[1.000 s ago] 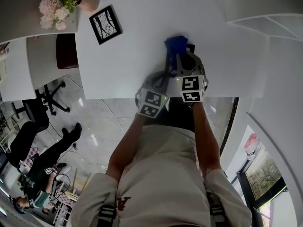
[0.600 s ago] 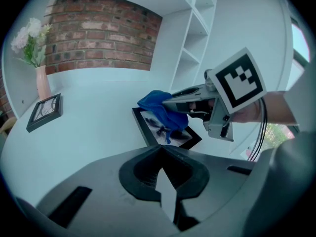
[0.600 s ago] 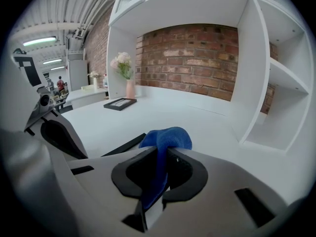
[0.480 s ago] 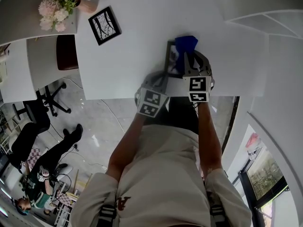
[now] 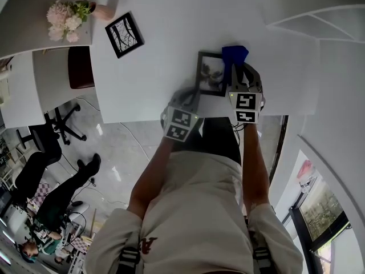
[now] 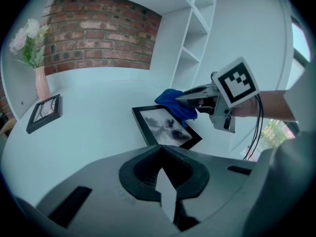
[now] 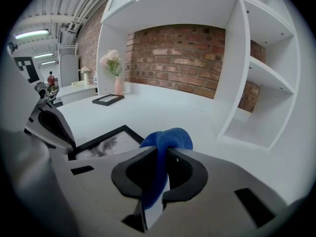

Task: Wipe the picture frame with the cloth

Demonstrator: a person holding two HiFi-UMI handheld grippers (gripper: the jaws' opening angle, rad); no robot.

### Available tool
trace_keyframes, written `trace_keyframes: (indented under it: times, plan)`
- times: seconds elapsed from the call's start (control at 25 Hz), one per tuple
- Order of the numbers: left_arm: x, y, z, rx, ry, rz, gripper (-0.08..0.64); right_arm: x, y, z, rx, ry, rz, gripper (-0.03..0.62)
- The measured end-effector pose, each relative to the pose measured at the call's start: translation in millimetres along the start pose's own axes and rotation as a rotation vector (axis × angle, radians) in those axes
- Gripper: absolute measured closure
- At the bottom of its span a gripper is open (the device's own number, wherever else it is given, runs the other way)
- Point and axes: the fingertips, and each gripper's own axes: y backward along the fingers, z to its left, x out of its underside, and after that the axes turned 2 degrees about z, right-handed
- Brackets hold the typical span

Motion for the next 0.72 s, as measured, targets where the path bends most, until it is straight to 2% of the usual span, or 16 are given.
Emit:
trace_keyframes:
  times: [0.36,0.56,0.72]
  plan:
    - [0,-2,-1,0.010,-0.018,0.011,0.558,12,19,-15,0.037,0.019,0.028,0.557]
    - [1,-2,1,0.044,0.003,-0.006,0.558,8,33,-4,0.015,0.024,0.021,0.558]
    - [-1,-2,-1,0.041,-0.018,-0.003,0.558,4,43,4,0.004,0.014,0.013,0.558]
